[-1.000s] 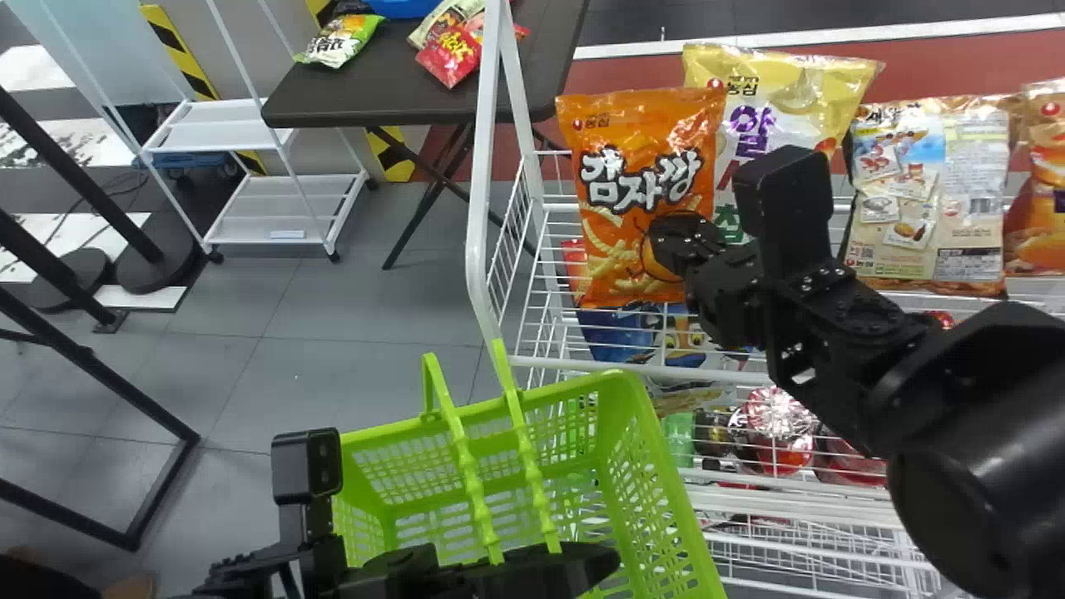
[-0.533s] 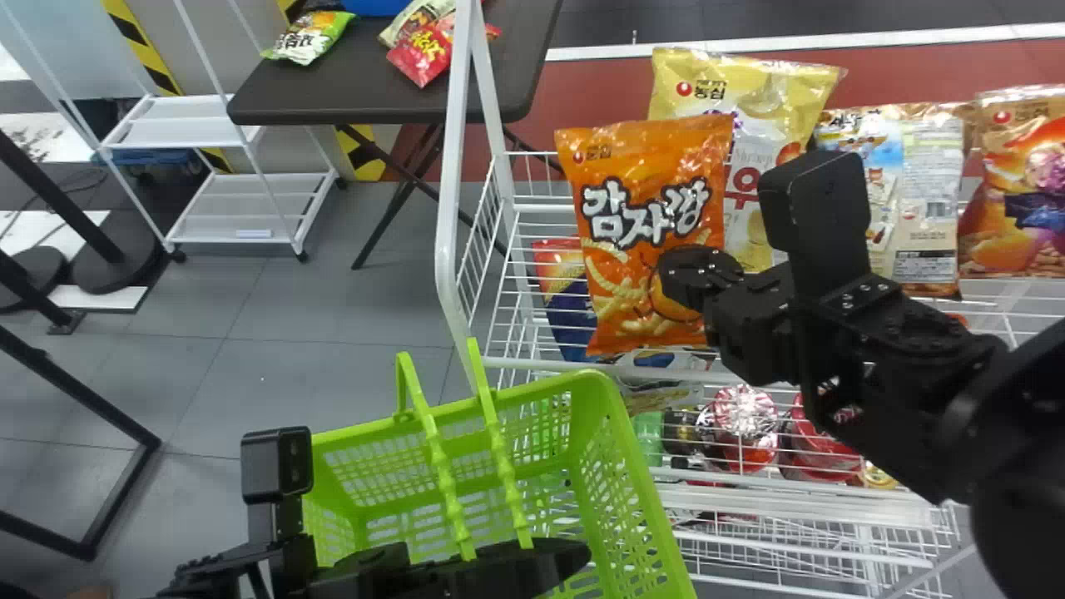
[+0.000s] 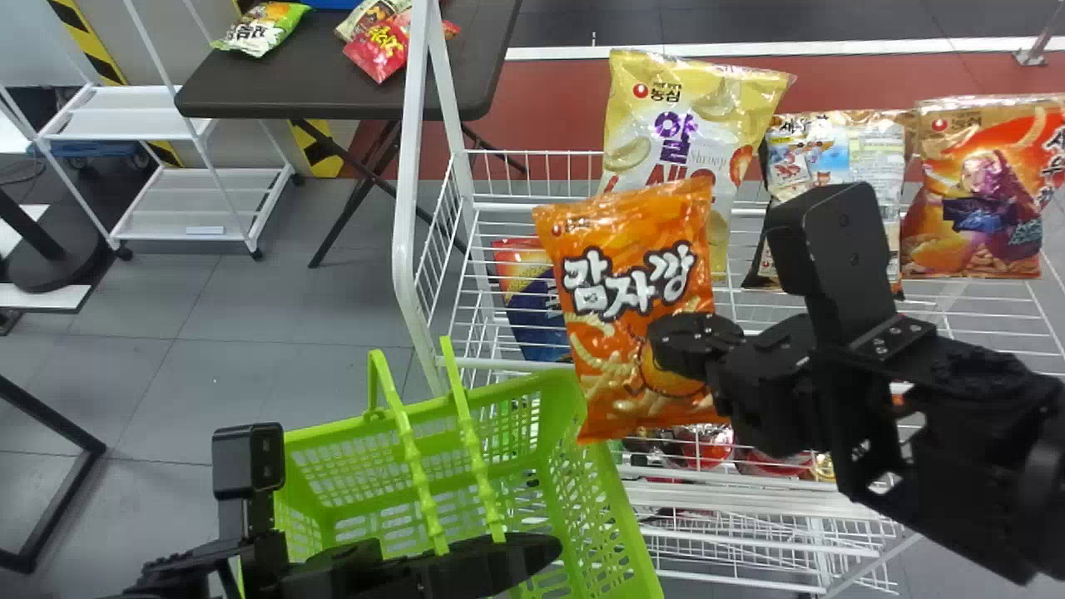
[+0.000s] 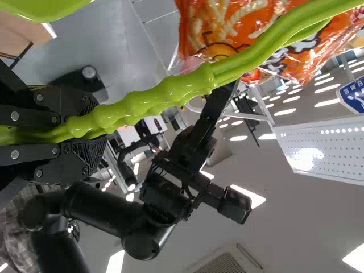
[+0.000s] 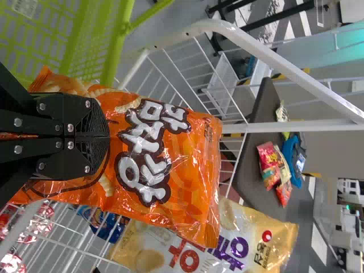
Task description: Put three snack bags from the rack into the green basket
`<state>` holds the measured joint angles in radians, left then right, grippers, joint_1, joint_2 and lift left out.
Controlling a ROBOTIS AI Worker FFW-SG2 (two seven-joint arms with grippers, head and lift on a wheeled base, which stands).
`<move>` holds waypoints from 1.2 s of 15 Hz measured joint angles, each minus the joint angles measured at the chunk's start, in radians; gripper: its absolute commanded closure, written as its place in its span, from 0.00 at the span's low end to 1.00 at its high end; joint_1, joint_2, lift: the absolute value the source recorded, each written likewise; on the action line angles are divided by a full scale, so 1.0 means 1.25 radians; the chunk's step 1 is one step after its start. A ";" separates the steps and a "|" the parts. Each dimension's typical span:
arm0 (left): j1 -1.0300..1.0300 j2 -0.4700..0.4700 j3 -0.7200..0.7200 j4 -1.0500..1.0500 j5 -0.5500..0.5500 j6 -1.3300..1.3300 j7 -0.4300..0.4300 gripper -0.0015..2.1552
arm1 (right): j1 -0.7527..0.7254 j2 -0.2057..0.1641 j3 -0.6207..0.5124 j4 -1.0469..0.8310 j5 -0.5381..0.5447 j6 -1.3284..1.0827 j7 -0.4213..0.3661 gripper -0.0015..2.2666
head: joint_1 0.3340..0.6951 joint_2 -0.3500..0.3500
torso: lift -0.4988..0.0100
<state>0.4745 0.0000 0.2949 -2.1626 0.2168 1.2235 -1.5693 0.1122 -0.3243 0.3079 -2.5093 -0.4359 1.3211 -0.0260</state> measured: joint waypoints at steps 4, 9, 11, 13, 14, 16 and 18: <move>0.000 0.000 -0.010 0.000 0.000 0.000 0.000 1.00 | 0.027 0.003 0.003 -0.031 -0.064 0.072 0.000 0.99 | 1.00 0.68 | 0.98; -0.002 0.000 -0.026 -0.004 -0.002 0.000 0.000 1.00 | 0.045 0.024 0.039 -0.016 -0.107 0.084 -0.008 0.99 | 1.00 0.77 | 0.98; -0.002 0.000 -0.026 -0.006 -0.001 0.002 0.000 1.00 | 0.047 0.025 0.065 0.001 -0.107 0.083 -0.013 0.99 | 1.00 0.81 | 0.98; -0.002 0.000 -0.028 -0.007 -0.001 0.002 0.000 1.00 | 0.049 0.025 0.095 0.035 -0.105 0.046 -0.010 0.99 | 1.00 0.84 | 0.98; -0.002 0.000 -0.031 -0.008 0.000 0.002 0.000 1.00 | 0.050 0.025 0.113 0.061 -0.101 0.011 -0.006 0.99 | 1.00 0.86 | 0.98; 0.000 0.000 -0.036 -0.010 0.000 0.004 0.000 1.00 | 0.044 0.029 0.145 0.123 -0.096 -0.070 0.003 0.99 | 1.00 0.92 | 0.98; 0.001 0.000 -0.038 -0.013 -0.001 0.012 0.000 1.00 | 0.036 0.034 0.171 0.172 -0.095 -0.116 0.004 0.99 | 1.00 0.95 | 0.98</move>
<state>0.4755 0.0002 0.2470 -2.1787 0.2151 1.2385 -1.5695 0.1568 -0.2815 0.5222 -2.2941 -0.5552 1.1759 -0.0208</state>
